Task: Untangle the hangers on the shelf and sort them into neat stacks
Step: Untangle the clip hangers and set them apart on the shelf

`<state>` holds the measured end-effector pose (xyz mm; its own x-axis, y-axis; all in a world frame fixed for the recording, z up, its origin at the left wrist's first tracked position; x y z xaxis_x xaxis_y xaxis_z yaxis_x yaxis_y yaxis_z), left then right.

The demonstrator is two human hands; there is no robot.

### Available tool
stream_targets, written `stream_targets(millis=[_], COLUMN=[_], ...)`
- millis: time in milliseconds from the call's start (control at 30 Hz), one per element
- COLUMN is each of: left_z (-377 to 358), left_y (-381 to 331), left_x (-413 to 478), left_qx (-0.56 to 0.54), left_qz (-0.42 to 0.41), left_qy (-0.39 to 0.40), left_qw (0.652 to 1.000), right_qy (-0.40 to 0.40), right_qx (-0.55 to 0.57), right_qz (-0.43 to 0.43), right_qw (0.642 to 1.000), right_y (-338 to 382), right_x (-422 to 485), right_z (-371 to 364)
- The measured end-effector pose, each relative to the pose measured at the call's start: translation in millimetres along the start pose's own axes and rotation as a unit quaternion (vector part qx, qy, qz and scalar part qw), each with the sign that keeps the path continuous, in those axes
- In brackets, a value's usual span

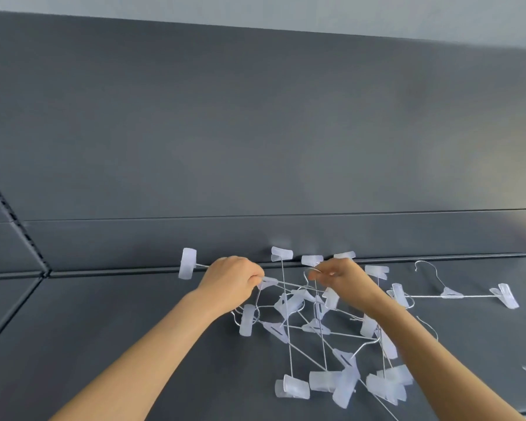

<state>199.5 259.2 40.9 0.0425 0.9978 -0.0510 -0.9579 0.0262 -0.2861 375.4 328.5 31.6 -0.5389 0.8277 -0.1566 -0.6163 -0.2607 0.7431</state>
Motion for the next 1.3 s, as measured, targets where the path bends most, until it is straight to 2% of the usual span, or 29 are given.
stream_targets(millis=[100, 200, 367, 433, 500, 700, 833, 933, 1033, 1100, 1167, 1300], left_z=[0, -9, -20, -24, -28, -19, -22, -31, -35, -34, -29, -26], left_y=[-2, 6, 19, 22, 22, 34, 57, 69, 72, 71, 66, 57], left_x=[5, 5, 7, 8, 6, 1, -5, -8, -12, -14, -16, -19], left_qx=[-0.003, -0.052, -0.103, -0.084, -0.055, -0.117, -0.176, -0.211, -0.236, -0.272, -0.313, -0.356], left_qz=[-0.012, -0.015, 0.009, 0.024, 0.037, 0.042, 0.087, 0.116, 0.122, 0.110, 0.089, 0.077], left_qy=[0.030, 0.071, 0.105, 0.119, 0.132, 0.095, 0.074, 0.052, 0.025, 0.009, 0.005, 0.025], left_qw=[0.999, 0.996, 0.989, 0.989, 0.989, 0.988, 0.978, 0.969, 0.964, 0.956, 0.945, 0.931], right_qy=[0.020, 0.050, 0.073, 0.102, 0.105, -0.049, -0.085, -0.142, -0.242, -0.278, -0.247, -0.080], right_qx=[0.043, 0.114, 0.154, 0.192, 0.183, 0.031, -0.004, -0.037, -0.058, -0.052, -0.029, -0.034], right_qz=[-0.012, -0.034, -0.024, -0.026, -0.029, -0.071, -0.076, -0.077, -0.026, 0.018, 0.037, 0.040], right_qw=[0.999, 0.992, 0.985, 0.976, 0.977, 0.996, 0.993, 0.986, 0.968, 0.959, 0.968, 0.995], right_y=[-3, -7, -1, 0, 1, -17, -29, -30, -22, -14, -9, -1], right_x=[1, 0, 2, 3, 5, 15, 16, 13, -4, -19, -27, -24], right_z=[5, 6, 3, -1, 0, 23, 21, 20, 18, 9, -5, -47])
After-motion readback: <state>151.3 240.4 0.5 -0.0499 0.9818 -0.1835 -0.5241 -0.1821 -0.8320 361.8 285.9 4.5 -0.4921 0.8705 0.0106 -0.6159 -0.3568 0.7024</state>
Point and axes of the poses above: each hand's wrist, its own x-axis towards the middle knuckle, its own z-axis out of the back of the hand, y = z × x, the point moved 6 cm from there along x, towards the middle knuckle, and after that the axes turned 7 degrees about y, right-handed, at the moved point
